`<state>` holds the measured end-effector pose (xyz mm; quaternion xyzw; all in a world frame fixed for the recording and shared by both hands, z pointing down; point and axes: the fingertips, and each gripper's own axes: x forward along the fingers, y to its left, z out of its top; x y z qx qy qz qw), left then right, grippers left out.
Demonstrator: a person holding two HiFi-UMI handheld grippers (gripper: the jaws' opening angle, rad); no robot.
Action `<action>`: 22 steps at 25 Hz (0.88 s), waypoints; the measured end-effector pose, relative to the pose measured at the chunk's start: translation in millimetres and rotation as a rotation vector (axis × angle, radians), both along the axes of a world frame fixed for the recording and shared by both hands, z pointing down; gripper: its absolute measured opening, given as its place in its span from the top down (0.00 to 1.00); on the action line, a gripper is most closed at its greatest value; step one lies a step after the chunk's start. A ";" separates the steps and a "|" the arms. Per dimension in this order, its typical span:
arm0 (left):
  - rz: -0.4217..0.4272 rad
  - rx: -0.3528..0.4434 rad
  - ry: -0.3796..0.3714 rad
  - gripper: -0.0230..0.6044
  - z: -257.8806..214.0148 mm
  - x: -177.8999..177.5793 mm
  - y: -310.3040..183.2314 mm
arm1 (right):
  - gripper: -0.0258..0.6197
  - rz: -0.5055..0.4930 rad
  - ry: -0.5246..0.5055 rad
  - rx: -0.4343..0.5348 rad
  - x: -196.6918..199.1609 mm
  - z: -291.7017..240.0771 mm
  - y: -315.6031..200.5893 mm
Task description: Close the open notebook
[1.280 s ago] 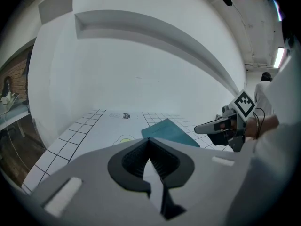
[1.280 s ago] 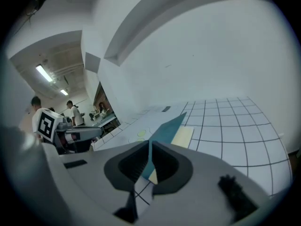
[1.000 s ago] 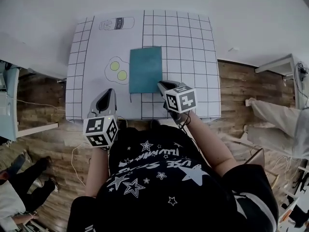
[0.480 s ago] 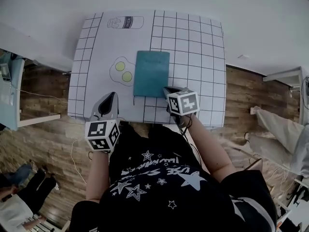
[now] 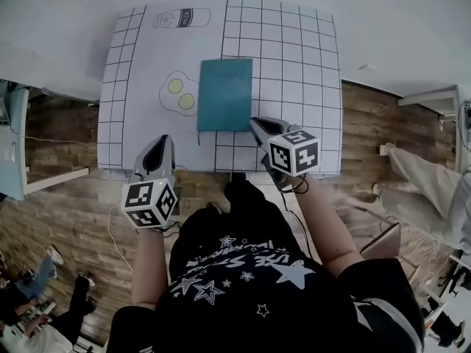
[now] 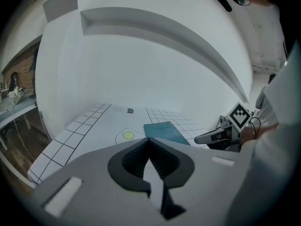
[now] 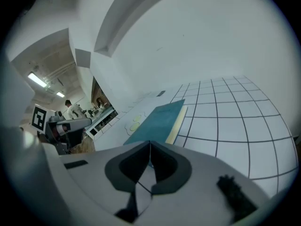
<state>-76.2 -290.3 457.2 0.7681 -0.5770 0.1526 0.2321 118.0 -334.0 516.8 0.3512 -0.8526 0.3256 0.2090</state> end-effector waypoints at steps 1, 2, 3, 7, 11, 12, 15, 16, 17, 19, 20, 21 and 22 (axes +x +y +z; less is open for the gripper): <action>0.005 0.007 0.015 0.95 -0.9 0.4 2.8 | 0.93 0.006 0.002 0.004 0.8 -1.5 4.0; 0.010 0.018 0.031 0.95 -2.9 0.5 5.9 | 0.93 0.011 0.009 0.007 1.6 -1.8 8.9; 0.015 0.030 0.043 0.95 -5.3 0.0 9.5 | 0.93 0.015 0.020 0.008 1.9 -1.4 14.2; 0.040 0.056 0.056 0.95 -11.7 -7.5 36.0 | 0.93 0.031 0.040 0.017 -6.9 -7.2 41.7; 0.075 0.058 0.063 0.95 -11.7 -20.0 72.7 | 0.93 0.053 0.033 0.047 -22.9 -20.5 76.2; 0.078 0.058 0.063 0.95 -11.3 -24.6 82.5 | 0.93 0.057 0.031 0.048 -26.8 -21.6 85.9; 0.079 0.061 0.070 0.95 -11.3 -36.9 109.6 | 0.93 0.067 0.033 0.049 -33.7 -22.1 113.8; 0.080 0.063 0.075 0.95 -11.7 -39.3 117.3 | 0.93 0.072 0.036 0.052 -34.2 -23.3 121.9; 0.083 0.064 0.081 0.95 -12.2 -41.3 124.6 | 0.93 0.079 0.039 0.058 -34.5 -25.5 129.6; 0.091 0.065 0.089 0.95 -13.4 -45.3 140.9 | 0.93 0.087 0.055 0.075 -37.3 -31.0 146.4; 0.096 0.066 0.089 0.95 -14.0 -47.3 149.9 | 0.93 0.083 0.067 0.084 -40.2 -33.1 156.3; 0.102 0.069 0.088 0.95 -14.7 -48.6 159.0 | 0.93 0.075 0.078 0.093 -43.2 -34.7 166.7; 0.108 0.074 0.088 0.95 -15.7 -49.2 167.8 | 0.93 0.069 0.083 0.099 -45.8 -36.0 177.3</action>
